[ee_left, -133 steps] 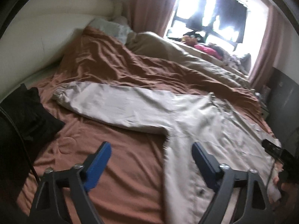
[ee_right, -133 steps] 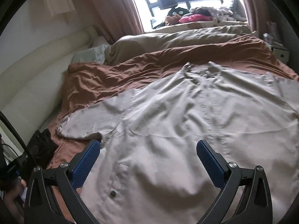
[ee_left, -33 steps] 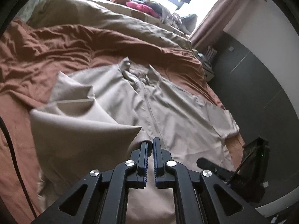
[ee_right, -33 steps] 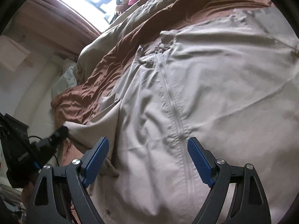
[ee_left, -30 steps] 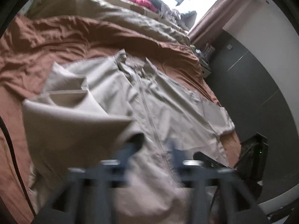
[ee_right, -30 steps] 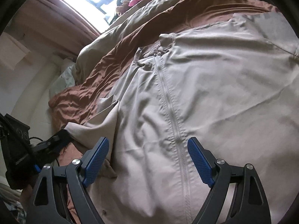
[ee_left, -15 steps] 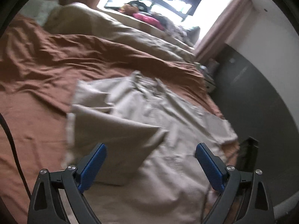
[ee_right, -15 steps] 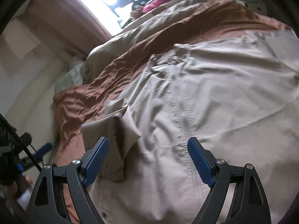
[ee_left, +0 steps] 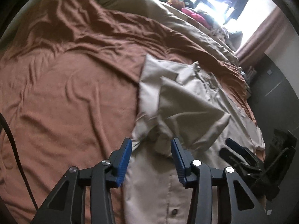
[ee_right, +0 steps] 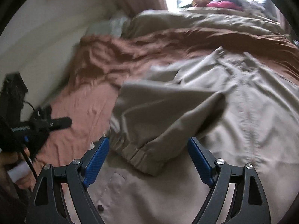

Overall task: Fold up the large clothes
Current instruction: 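Lift the sleeve with the left tool and fold it across the jacket body, then grasp the other sleeve cuff with the right tool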

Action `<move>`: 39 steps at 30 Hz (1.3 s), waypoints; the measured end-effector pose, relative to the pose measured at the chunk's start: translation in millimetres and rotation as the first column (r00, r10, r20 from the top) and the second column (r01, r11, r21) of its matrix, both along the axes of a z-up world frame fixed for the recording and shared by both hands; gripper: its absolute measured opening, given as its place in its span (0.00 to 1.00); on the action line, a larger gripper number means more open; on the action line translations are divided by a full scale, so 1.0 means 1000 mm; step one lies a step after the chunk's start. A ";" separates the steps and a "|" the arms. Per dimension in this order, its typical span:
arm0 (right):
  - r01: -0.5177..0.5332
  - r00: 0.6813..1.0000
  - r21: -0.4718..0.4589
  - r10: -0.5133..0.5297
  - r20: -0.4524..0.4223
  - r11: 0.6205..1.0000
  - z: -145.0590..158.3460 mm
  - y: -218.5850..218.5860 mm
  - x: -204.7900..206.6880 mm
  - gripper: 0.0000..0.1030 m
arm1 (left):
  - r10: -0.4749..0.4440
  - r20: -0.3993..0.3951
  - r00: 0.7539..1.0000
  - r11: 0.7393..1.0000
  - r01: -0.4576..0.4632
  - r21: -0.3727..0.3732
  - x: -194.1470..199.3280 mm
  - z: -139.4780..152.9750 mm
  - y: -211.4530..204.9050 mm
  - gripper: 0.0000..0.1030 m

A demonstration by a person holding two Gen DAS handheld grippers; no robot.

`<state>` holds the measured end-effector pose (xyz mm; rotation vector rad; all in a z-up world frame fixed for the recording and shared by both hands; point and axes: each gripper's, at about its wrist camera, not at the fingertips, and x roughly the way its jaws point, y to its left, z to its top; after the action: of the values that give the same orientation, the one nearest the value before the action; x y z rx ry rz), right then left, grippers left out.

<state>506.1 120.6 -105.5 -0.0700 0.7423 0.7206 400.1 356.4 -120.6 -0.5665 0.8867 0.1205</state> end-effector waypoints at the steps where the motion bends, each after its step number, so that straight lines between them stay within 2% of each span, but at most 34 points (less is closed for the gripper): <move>1: -0.004 1.000 -0.014 0.004 -0.011 1.000 -0.004 0.007 0.003 0.82 | 0.006 -0.008 1.000 1.000 -0.006 -0.004 -0.002 -0.007 0.003 0.44; 5: -0.037 0.999 -0.098 0.033 -0.041 0.995 -0.025 0.039 0.016 0.82 | 0.022 -0.038 0.999 0.999 -0.023 -0.024 -0.006 -0.027 0.011 0.34; 10: -0.040 0.993 -0.150 0.023 -0.116 0.988 -0.044 0.064 0.031 0.82 | 0.038 -0.054 0.998 0.998 -0.040 -0.042 -0.011 -0.043 0.021 0.34; 12: -0.037 0.993 -0.196 0.014 -0.118 0.980 -0.054 0.070 0.035 0.82 | 0.047 -0.056 0.997 0.997 -0.050 -0.058 -0.014 -0.049 0.023 0.34; 14: -0.019 0.997 -0.229 0.001 -0.081 0.973 -0.056 0.076 0.036 0.67 | 0.047 -0.064 0.997 0.997 -0.051 -0.066 -0.014 -0.055 0.021 0.34; 15: 0.013 0.997 -0.235 -0.029 -0.068 0.972 -0.054 0.075 0.039 0.48 | 0.046 -0.070 0.997 0.997 -0.050 -0.065 -0.013 -0.056 0.020 0.34; 16: 0.036 0.996 -0.221 -0.053 -0.073 0.975 -0.052 0.072 0.043 0.27 | 0.043 -0.079 0.996 0.997 -0.048 -0.062 -0.013 -0.057 0.019 0.34; 17: 0.055 0.992 -0.172 -0.072 -0.099 0.984 -0.048 0.065 0.049 0.18 | 0.040 -0.084 0.996 0.997 -0.045 -0.058 -0.012 -0.057 0.018 0.34; 18: 0.065 0.987 -0.122 -0.082 -0.136 0.990 -0.047 0.057 0.055 0.13 | 0.038 -0.085 0.996 0.998 -0.043 -0.051 -0.011 -0.056 0.018 0.34; 20: 0.090 0.977 -0.032 -0.095 -0.191 0.995 -0.042 0.040 0.065 0.11 | 0.039 -0.082 0.996 0.999 -0.042 -0.033 -0.011 -0.051 0.017 0.34; 28: 0.148 0.973 0.198 -0.107 -0.203 0.969 -0.008 -0.011 0.071 0.10 | 0.026 -0.094 0.995 1.000 -0.026 0.006 -0.001 -0.039 0.002 0.34; 34: 0.199 0.968 0.369 -0.124 -0.217 0.908 0.011 -0.077 0.068 0.10 | 0.022 -0.116 0.993 0.999 -0.016 0.050 0.013 -0.039 -0.013 0.34; 39: 0.255 0.955 0.454 -0.150 -0.255 0.854 0.004 -0.126 0.070 0.10 | 0.022 -0.135 0.991 0.996 -0.011 0.083 0.027 -0.044 -0.027 0.34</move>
<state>575.9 -5.0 -101.5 0.5455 0.7383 0.6972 427.2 329.3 -164.1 -0.4929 1.0048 0.2118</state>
